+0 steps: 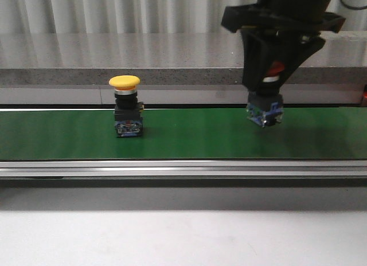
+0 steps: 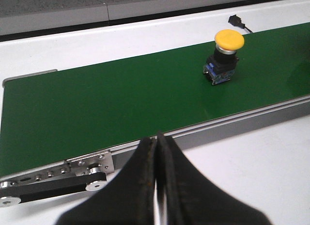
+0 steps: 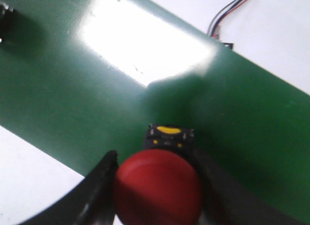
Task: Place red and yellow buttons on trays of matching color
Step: 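Lift the red button with the right gripper and release it in the red tray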
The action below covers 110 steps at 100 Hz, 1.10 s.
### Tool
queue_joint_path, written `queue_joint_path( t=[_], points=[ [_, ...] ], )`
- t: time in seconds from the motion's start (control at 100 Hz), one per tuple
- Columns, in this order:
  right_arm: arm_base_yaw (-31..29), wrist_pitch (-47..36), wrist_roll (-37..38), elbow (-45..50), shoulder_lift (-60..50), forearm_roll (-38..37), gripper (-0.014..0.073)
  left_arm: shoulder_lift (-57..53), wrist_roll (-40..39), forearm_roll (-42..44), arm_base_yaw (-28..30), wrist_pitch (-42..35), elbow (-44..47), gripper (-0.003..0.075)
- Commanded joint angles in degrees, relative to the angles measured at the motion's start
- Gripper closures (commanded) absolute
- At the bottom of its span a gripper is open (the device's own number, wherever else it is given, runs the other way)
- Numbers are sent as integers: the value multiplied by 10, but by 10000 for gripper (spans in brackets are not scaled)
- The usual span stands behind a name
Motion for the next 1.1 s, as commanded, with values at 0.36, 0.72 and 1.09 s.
queue_joint_path(
  t=[0.36,0.72,1.09],
  points=[
    [-250,-15,33,-21,-88,-3,510,1,-2,-9,-5,-35,-15,740],
    [-445,-49,57,-22,-65,-3,517,1,-2,-9,-5,-36,-15,740],
    [-504,-65,79,-96,27,-3,517,1,-2,-9,-5,-36,-15,740]
  ],
)
